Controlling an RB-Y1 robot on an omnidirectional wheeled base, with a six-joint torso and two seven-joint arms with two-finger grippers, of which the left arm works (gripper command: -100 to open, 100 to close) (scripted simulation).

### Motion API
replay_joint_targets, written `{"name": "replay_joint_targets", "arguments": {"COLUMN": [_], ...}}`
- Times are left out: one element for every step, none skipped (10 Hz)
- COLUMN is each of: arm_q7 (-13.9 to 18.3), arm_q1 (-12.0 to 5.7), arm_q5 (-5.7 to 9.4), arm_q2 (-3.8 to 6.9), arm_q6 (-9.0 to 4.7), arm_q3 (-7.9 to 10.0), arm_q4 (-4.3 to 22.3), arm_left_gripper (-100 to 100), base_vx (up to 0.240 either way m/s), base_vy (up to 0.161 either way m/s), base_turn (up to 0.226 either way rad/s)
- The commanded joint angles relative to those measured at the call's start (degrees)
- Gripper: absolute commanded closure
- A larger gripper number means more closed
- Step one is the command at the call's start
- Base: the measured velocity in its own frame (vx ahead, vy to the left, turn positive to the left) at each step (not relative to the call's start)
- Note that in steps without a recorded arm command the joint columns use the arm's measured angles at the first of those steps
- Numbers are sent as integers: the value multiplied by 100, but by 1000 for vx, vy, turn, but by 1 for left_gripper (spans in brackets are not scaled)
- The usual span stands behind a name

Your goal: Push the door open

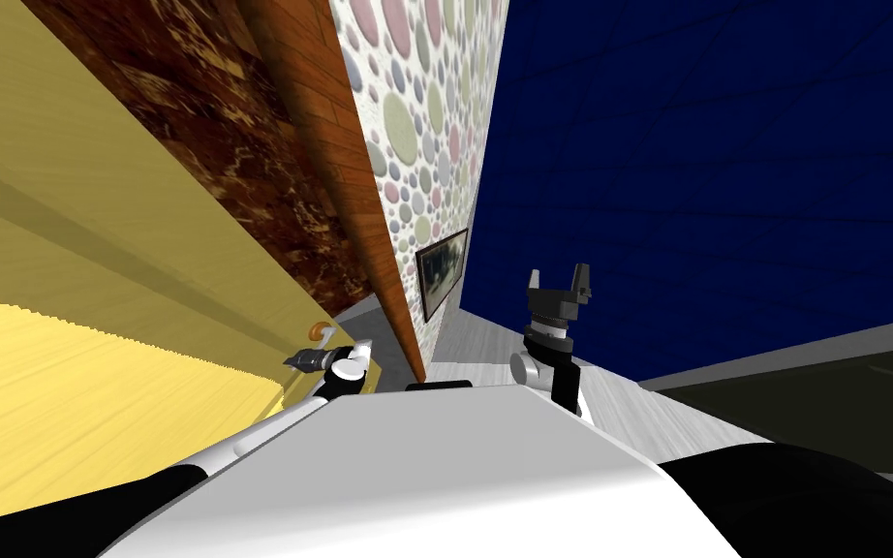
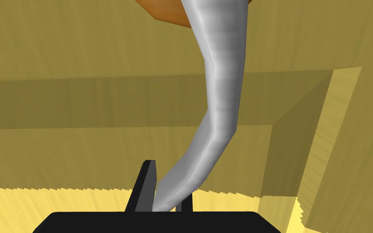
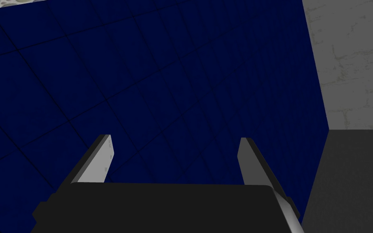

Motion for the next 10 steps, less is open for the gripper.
{"name": "replay_joint_targets", "arguments": {"arm_q7": [-17,-20,-23,-26,-29,-33,-36,-39,-39,-39], "arm_q1": [14,8,1,-8,-16,-25,-33,-42,-42,-42], "arm_q5": [46,62,77,95,115,134,153,172,172,172], "arm_q2": [39,46,53,60,67,73,80,87,87,87], "arm_q6": [-74,-103,-132,-168,-205,-242,-279,-317,-317,-317], "arm_q3": [86,111,137,168,200,232,264,296,296,296], "arm_q4": [-111,-110,-108,-107,-105,-103,-101,-99,-99,-99], "arm_left_gripper": [100,100,100,100,100,100,100,100,100,100], "base_vx": [-17,-12,-10,-10,-9,-4,-5,-9,-2,0], "base_vy": [46,114,81,62,85,116,96,78,60,16], "base_turn": [-98,-72,-59,-61,-59,-30,-38,-74,-19,-1]}}
